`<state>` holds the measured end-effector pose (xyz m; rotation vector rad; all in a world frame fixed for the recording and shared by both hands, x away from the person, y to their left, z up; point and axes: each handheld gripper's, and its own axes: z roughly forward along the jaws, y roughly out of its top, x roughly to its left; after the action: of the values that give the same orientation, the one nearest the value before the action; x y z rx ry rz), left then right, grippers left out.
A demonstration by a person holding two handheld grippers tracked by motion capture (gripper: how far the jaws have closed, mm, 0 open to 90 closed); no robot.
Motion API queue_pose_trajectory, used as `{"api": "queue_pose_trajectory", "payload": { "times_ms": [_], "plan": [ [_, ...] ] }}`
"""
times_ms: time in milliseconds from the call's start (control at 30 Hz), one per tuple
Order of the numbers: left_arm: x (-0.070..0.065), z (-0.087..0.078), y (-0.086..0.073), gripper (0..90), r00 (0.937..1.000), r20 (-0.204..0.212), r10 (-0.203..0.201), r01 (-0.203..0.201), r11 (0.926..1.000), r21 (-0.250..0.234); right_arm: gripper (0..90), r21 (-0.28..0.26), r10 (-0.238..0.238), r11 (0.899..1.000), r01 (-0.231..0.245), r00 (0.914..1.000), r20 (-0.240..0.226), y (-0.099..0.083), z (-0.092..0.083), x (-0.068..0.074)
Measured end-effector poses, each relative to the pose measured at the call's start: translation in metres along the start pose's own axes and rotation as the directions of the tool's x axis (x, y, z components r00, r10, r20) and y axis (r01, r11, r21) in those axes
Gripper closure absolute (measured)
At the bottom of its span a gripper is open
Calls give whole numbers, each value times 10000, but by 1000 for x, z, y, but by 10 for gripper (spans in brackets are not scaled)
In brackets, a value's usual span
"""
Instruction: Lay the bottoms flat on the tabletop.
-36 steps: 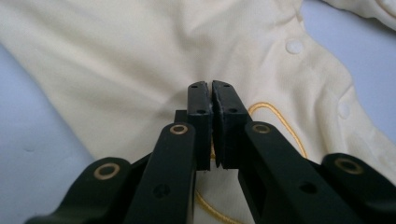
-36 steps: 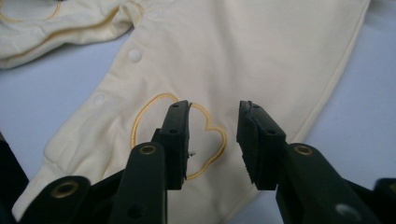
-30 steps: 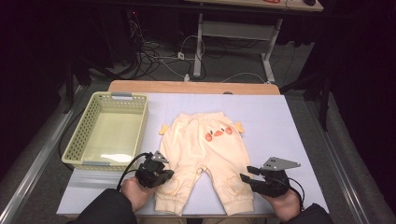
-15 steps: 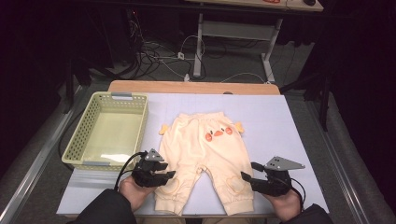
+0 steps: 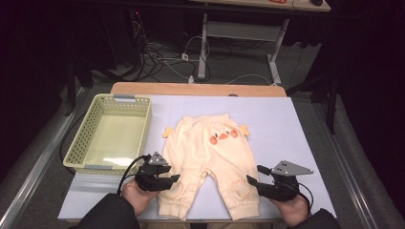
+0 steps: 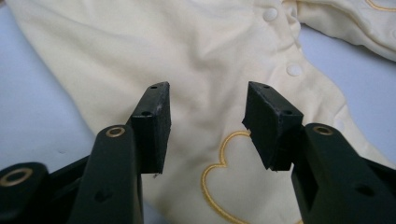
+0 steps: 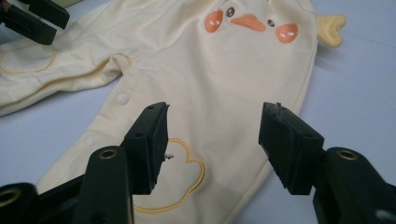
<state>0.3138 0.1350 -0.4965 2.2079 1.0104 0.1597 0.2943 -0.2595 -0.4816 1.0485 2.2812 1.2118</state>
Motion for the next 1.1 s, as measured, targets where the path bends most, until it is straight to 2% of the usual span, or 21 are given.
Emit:
{"api": "queue_pose_trajectory", "payload": {
  "times_ms": [100, 333, 567, 833, 1100],
  "plan": [
    [2, -2, 0, 488, 9999, 143, -19, 20, 9999, -125, 427, -16, -28, 10000, 28, 10000, 56, 1, 1, 0],
    [1, -6, 0, 475, 9999, 115, 30, -25, 9991, -420, 426, -117, -100, 9999, 102, 9999, 121, 0, 0, 3],
    [1, -8, 1, 457, 9999, 105, 33, -25, 9974, -714, 428, -148, -470, 9988, 469, 9989, -48, 1, 3, 11],
    [-2, -14, 8, 443, 9995, 144, 276, -257, 9926, -1190, 431, -198, -558, 9983, 554, 9982, -215, 1, 3, 13],
    [-5, -17, 17, 430, 9982, 214, 552, -517, 9890, -1387, 431, -175, -746, 9971, 740, 9966, -340, 1, 3, 16]
  ]
}}
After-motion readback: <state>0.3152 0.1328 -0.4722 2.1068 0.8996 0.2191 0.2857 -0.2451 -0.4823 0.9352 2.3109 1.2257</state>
